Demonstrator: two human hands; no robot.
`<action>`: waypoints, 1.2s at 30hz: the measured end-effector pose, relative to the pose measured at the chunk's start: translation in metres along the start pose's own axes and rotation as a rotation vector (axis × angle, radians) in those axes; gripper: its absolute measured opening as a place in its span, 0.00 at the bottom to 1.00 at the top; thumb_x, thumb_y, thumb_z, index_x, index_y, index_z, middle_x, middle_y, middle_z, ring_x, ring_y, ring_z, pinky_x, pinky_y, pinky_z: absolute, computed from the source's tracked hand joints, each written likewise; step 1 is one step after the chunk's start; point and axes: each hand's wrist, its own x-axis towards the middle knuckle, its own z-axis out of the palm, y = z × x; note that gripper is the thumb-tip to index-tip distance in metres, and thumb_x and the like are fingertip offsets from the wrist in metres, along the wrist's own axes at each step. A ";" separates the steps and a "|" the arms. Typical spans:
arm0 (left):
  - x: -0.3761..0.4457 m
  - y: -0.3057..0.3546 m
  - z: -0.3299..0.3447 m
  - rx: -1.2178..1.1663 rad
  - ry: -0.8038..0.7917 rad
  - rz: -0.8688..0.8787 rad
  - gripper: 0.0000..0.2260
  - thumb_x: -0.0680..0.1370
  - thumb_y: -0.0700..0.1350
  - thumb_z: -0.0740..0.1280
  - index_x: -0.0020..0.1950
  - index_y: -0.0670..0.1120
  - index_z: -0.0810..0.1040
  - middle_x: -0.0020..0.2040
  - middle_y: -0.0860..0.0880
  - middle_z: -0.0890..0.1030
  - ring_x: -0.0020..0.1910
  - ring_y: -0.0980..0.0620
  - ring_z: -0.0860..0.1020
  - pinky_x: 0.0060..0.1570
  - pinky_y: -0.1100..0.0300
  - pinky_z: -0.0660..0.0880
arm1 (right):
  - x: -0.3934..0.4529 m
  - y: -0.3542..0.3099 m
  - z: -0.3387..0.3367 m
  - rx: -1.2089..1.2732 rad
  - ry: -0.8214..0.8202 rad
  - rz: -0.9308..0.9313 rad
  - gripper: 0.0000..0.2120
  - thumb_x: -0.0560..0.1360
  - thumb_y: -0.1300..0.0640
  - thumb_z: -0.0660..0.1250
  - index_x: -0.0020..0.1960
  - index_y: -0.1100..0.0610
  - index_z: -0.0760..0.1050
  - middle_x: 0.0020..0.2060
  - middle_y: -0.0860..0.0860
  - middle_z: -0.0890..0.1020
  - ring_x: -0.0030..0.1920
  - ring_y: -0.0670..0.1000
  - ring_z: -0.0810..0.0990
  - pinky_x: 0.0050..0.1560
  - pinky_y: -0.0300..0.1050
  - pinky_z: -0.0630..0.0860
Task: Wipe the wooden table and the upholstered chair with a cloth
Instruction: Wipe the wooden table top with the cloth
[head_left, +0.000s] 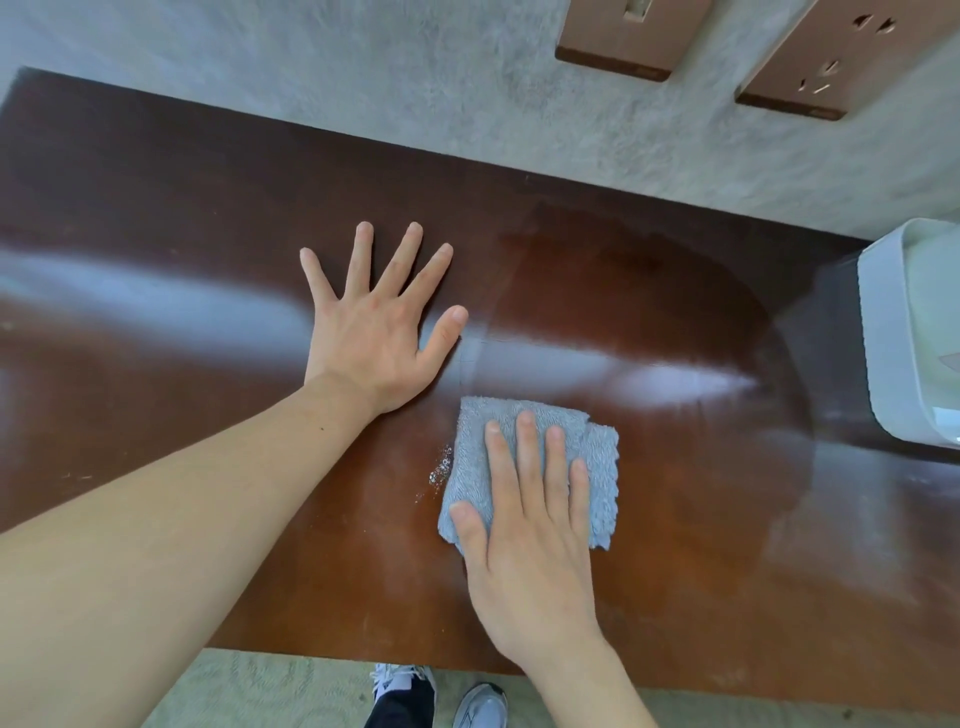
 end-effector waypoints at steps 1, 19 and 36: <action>0.000 0.000 0.000 -0.001 0.000 0.002 0.32 0.80 0.67 0.35 0.81 0.59 0.52 0.83 0.52 0.53 0.81 0.39 0.48 0.71 0.24 0.45 | 0.007 -0.002 0.000 -0.019 0.008 0.012 0.30 0.82 0.39 0.37 0.81 0.50 0.38 0.80 0.51 0.38 0.79 0.54 0.33 0.76 0.57 0.37; -0.002 -0.001 0.000 -0.030 -0.015 -0.009 0.33 0.81 0.64 0.38 0.82 0.51 0.51 0.83 0.51 0.51 0.81 0.42 0.45 0.72 0.26 0.43 | 0.224 0.021 -0.069 -0.020 0.006 -0.013 0.32 0.82 0.39 0.43 0.80 0.49 0.36 0.80 0.50 0.35 0.78 0.53 0.32 0.75 0.55 0.31; -0.140 -0.013 -0.002 0.010 -0.110 0.059 0.34 0.79 0.70 0.37 0.82 0.56 0.49 0.83 0.47 0.48 0.82 0.42 0.44 0.74 0.31 0.40 | 0.013 0.057 -0.022 0.003 -0.068 -0.055 0.28 0.81 0.38 0.36 0.76 0.40 0.28 0.77 0.41 0.30 0.74 0.42 0.24 0.74 0.47 0.29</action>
